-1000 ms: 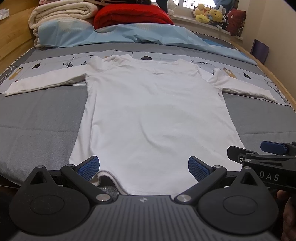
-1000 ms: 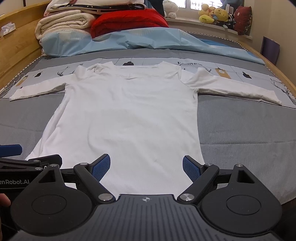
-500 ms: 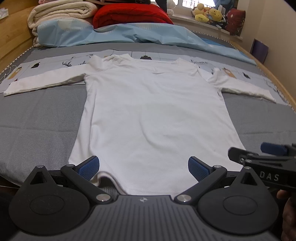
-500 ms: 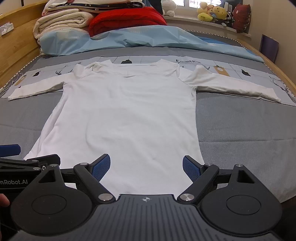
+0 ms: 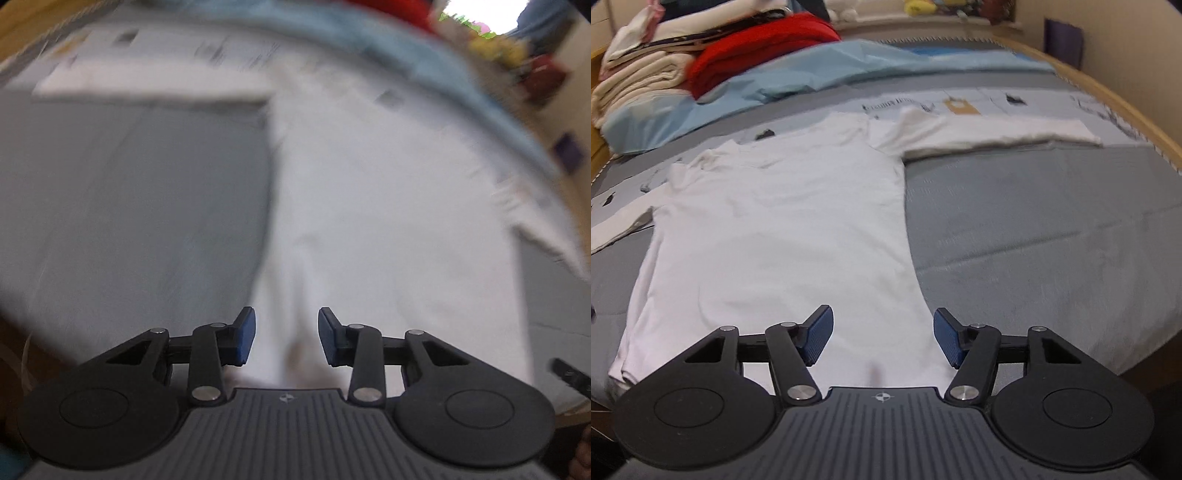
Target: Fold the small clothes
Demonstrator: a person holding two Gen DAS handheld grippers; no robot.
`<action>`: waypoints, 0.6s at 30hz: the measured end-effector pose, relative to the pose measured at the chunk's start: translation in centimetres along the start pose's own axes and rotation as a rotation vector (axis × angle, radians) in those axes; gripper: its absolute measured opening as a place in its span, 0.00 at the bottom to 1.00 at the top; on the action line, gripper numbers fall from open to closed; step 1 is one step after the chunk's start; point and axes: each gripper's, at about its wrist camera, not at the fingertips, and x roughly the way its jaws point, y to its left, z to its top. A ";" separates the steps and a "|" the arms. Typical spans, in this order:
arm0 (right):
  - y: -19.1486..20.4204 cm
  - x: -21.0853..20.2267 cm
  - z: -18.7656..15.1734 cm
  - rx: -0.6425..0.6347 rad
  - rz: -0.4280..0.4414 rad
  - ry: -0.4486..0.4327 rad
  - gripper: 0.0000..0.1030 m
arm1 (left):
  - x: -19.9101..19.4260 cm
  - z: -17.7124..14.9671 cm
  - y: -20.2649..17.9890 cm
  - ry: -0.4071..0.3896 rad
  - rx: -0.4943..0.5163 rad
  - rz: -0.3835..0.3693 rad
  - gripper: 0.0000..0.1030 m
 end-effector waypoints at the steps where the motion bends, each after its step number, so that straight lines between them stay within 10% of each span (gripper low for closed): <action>1: -0.3 0.5 -0.1 0.008 -0.007 0.018 0.60 | 0.7 -0.1 0.2 0.026 -0.010 0.026 0.40; 11: -2.6 5.4 -2.5 0.085 -0.178 0.276 0.59 | 3.8 -1.3 1.3 0.163 -0.027 0.043 0.41; 15: -3.0 6.3 -2.9 0.092 -0.193 0.285 0.59 | 3.0 -1.8 0.9 0.137 0.017 0.046 0.06; 16: -3.0 6.4 -2.9 0.095 -0.188 0.284 0.56 | 2.6 -1.8 1.1 0.125 0.013 0.053 0.05; 18: -2.9 6.4 -2.9 0.076 -0.180 0.267 0.18 | 1.7 -2.1 1.3 0.094 0.014 0.090 0.04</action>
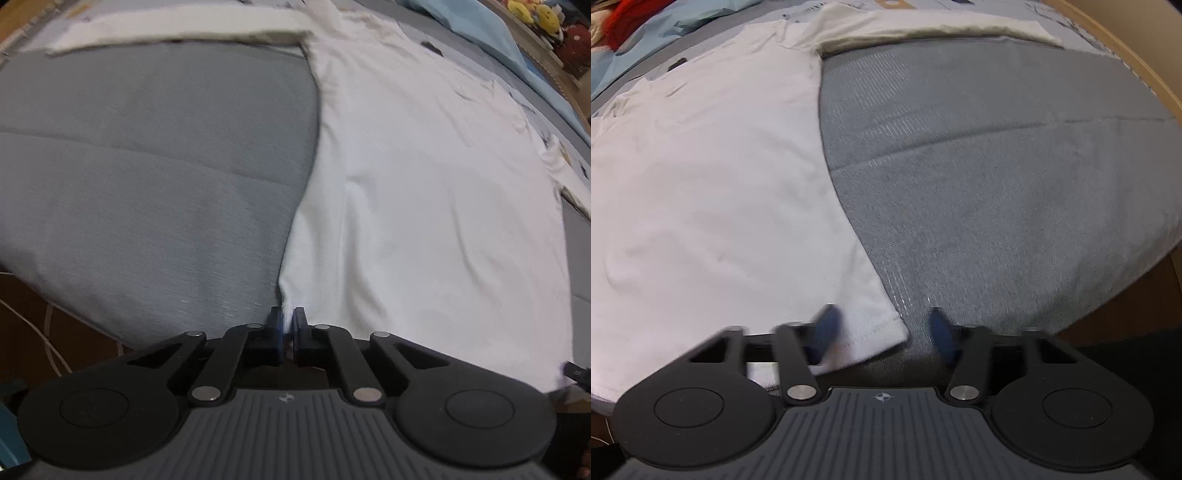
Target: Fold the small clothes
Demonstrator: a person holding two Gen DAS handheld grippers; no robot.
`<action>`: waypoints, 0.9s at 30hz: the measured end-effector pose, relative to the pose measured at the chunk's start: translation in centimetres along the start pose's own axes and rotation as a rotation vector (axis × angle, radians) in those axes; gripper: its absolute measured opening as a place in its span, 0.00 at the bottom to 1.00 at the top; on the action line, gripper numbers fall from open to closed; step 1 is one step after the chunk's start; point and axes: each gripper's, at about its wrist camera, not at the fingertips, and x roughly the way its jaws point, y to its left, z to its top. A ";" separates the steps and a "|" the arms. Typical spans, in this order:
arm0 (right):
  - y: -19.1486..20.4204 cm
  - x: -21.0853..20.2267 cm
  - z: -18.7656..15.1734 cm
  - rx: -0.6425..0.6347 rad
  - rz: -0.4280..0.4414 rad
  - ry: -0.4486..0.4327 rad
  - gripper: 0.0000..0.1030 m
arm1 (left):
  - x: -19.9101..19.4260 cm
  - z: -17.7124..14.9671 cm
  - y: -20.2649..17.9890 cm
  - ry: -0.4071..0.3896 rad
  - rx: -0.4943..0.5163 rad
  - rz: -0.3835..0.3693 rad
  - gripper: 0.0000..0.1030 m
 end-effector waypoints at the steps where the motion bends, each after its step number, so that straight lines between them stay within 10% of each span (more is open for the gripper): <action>1: 0.1 -0.2 0.0 -0.017 0.002 -0.015 0.07 | -0.5 -0.3 0.0 -0.008 0.005 0.013 0.04; 10: -2.3 -0.5 1.0 0.005 -0.062 -0.073 0.06 | -1.1 -2.3 -1.1 0.071 0.109 0.020 0.09; 13: -2.4 -0.8 1.2 0.013 -0.047 -0.069 0.08 | -2.1 -2.6 -2.5 0.005 0.172 0.042 0.32; 19: -2.2 -2.5 0.6 0.030 -0.011 -0.141 0.23 | -4.1 -2.5 -3.6 -0.115 0.177 -0.008 0.35; 24: -1.9 -1.4 0.3 0.051 0.030 -0.077 0.23 | 0.9 -3.4 -4.1 0.094 0.239 0.058 0.38; 27: -1.4 -0.4 -0.3 0.024 0.007 -0.022 0.23 | -0.1 -3.4 -5.1 0.030 0.277 0.084 0.43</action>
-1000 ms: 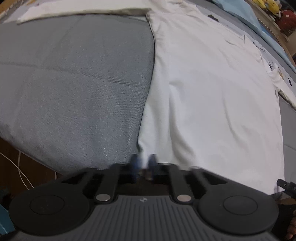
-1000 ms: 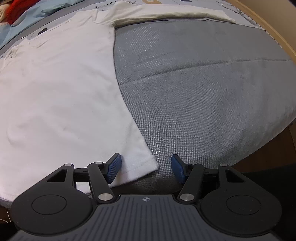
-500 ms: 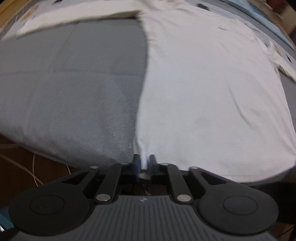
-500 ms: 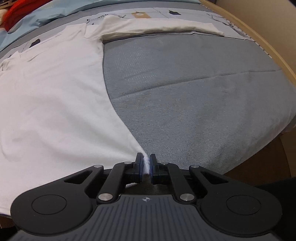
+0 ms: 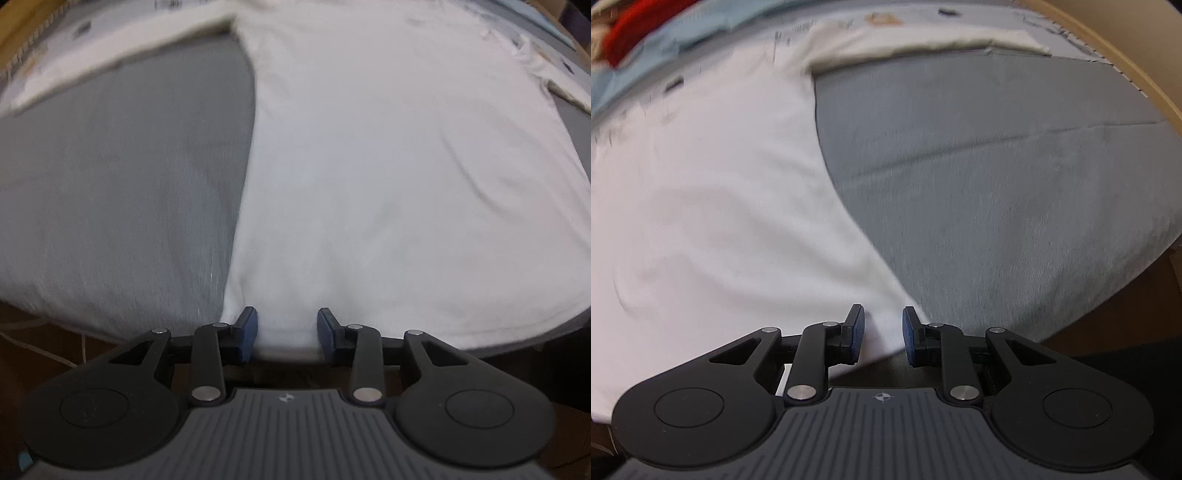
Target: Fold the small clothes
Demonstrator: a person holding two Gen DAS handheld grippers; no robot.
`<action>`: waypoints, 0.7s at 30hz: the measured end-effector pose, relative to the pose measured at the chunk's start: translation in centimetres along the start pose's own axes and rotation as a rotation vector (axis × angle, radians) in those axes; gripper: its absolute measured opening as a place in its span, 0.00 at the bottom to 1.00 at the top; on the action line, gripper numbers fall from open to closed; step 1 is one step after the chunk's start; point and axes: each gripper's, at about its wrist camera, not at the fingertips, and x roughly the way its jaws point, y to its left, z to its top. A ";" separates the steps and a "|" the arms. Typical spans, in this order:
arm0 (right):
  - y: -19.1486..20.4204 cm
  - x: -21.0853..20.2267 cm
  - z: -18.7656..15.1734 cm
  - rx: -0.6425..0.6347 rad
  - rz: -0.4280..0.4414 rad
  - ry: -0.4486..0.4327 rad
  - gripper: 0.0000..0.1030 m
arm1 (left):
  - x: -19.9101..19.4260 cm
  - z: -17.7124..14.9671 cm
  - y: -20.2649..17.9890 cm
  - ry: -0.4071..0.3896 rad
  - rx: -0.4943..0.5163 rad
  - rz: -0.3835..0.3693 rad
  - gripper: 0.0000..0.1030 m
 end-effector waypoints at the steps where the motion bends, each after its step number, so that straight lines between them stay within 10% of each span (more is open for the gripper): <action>1: 0.2 0.0 -0.2 -0.010 -0.001 0.000 0.23 | -0.7 0.1 -0.1 -0.031 -0.005 0.001 0.47; 11: 0.6 -4.4 -0.3 -0.052 0.031 -0.255 0.24 | -3.5 0.4 -1.6 -0.173 0.016 -0.044 0.62; 14: 1.0 -7.5 0.5 -0.063 0.059 -0.371 0.46 | -5.3 0.8 -1.3 -0.284 -0.002 -0.056 0.82; 21: 0.5 -15.0 4.8 -0.082 0.131 -0.597 0.71 | -7.2 1.8 -2.3 -0.436 0.028 -0.044 0.84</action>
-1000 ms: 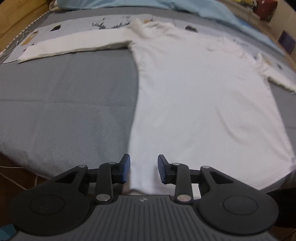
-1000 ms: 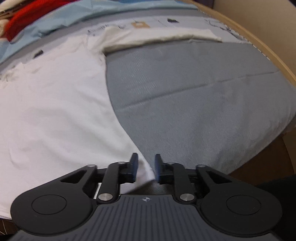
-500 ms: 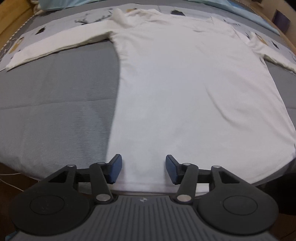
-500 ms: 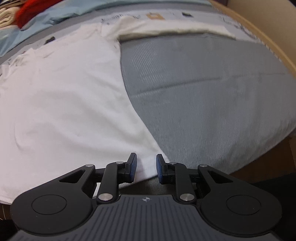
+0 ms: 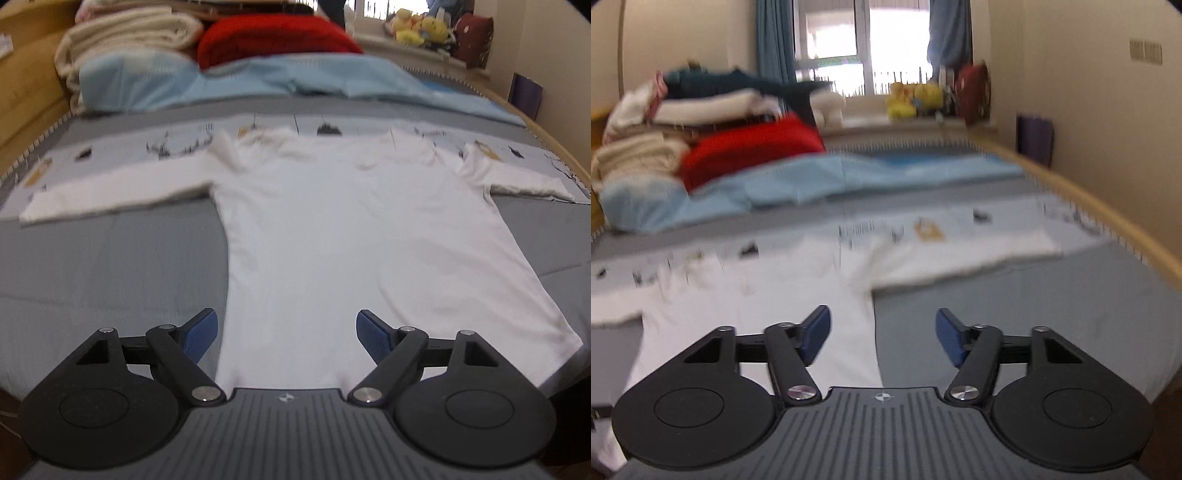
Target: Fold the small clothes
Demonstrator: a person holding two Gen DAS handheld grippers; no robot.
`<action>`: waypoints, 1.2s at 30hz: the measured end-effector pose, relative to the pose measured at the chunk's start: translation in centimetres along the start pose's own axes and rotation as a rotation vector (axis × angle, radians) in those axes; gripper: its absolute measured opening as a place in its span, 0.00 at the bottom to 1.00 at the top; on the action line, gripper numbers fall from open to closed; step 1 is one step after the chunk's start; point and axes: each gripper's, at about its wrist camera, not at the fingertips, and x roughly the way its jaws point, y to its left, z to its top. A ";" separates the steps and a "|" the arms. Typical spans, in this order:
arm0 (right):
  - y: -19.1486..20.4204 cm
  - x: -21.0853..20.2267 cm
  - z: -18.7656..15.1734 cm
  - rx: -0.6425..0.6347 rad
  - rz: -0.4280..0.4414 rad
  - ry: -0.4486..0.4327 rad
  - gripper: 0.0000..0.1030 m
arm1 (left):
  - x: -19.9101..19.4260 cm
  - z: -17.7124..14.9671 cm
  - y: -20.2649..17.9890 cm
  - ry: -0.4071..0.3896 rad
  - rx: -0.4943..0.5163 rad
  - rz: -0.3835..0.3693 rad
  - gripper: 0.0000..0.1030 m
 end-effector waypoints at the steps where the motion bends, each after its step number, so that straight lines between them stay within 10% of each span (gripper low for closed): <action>1: -0.2 -0.1 1.0 0.005 0.002 -0.008 0.72 | -0.2 0.2 -0.3 -0.024 0.007 0.006 0.84; 17: 3.1 2.8 0.5 -0.042 0.080 0.030 0.72 | 1.0 2.7 -3.4 -0.143 0.005 0.007 0.93; 29: 1.3 6.7 0.7 0.038 -0.038 -0.012 0.69 | 0.3 5.2 -3.3 -0.237 -0.008 0.037 0.93; 36: 1.9 7.5 -0.1 0.033 0.025 -0.010 0.54 | 1.1 7.9 -3.3 -0.180 -0.018 -0.016 0.61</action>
